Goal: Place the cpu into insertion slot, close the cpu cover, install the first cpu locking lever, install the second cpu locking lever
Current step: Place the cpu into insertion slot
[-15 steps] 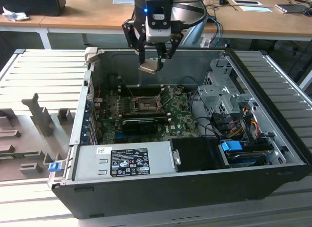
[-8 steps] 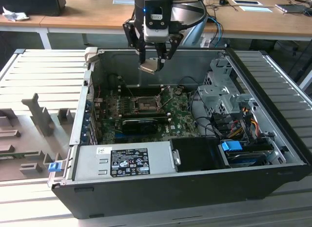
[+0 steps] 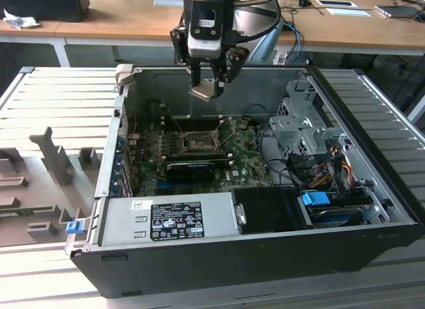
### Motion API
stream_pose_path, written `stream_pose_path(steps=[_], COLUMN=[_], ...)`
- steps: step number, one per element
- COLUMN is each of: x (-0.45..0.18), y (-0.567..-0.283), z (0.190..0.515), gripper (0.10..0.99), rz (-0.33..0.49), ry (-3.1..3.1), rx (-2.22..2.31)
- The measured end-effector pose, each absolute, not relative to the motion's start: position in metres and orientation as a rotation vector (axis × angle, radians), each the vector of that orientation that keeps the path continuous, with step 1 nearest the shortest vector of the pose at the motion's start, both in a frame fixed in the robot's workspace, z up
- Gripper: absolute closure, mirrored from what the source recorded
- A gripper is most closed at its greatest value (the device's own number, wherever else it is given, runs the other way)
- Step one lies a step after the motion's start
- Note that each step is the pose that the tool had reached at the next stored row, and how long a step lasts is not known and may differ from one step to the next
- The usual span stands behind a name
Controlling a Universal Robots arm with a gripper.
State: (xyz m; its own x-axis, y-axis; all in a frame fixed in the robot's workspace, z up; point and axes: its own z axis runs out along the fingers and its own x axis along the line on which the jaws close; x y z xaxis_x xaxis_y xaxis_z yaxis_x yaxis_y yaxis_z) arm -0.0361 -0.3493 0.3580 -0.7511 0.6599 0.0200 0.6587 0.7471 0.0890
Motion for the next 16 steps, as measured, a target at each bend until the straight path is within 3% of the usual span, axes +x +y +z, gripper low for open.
stream_pose_path(steps=[5, 16], x=[-0.0361, -0.0361], y=[-0.3493, -0.3493], z=[0.3575, 0.3572], gripper=[0.557, 0.557], rz=[0.138, 0.137], ry=[2.798, 2.744], rx=[1.374, 1.472])
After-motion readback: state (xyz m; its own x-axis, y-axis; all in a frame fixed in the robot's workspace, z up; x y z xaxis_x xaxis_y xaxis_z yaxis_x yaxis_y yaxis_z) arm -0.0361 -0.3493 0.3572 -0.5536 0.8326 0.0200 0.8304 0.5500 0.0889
